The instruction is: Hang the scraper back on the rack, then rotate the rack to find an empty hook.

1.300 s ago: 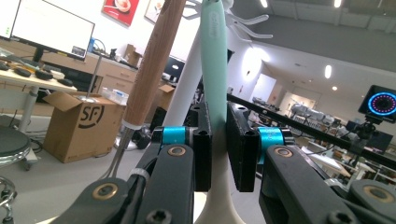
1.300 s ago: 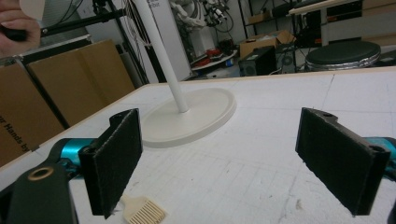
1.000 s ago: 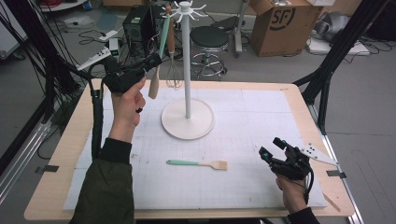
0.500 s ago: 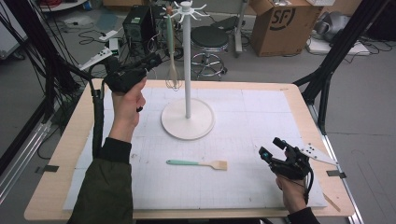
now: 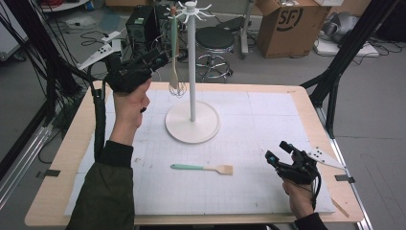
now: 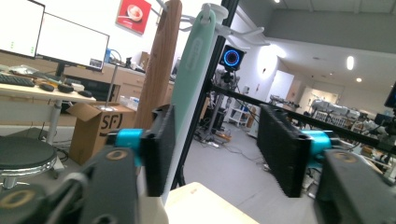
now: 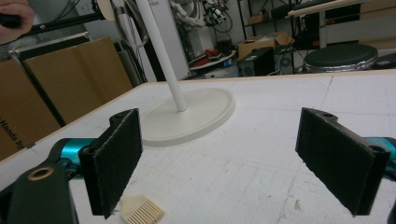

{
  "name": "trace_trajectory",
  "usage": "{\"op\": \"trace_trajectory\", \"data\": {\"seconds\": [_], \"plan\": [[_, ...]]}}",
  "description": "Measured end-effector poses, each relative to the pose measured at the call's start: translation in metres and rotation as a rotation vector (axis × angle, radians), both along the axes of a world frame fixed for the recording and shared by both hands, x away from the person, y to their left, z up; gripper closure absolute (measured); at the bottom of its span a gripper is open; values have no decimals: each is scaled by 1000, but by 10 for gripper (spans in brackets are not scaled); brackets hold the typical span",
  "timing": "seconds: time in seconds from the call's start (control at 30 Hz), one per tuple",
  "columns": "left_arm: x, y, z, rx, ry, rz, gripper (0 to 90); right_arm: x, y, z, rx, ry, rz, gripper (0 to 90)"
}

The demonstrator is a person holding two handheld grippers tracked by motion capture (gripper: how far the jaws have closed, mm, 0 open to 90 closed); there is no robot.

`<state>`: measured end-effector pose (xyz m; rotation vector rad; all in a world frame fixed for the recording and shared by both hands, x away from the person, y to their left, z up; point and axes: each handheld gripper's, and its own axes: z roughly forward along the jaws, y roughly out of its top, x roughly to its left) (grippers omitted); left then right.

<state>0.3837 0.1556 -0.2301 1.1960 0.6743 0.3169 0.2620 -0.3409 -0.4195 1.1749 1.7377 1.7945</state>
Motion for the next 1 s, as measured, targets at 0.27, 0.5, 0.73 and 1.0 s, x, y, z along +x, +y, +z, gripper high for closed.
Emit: {"op": "trace_trajectory", "data": {"seconds": [0.27, 0.5, 0.73, 1.0], "plan": [[-1, -8, 5, 39, -10, -2, 439, 0, -1, 1, 6, 2, -2, 139], [-2, -14, 12, 37, -27, -11, 433, 1, -2, 1, 5, 2, -4, 139], [-2, -21, 17, 20, -28, -20, 439, 0, -2, 0, 5, 4, -5, 139], [3, -29, 29, 3, -21, -23, 578, 0, -3, 1, 8, 3, -4, 139]]}}
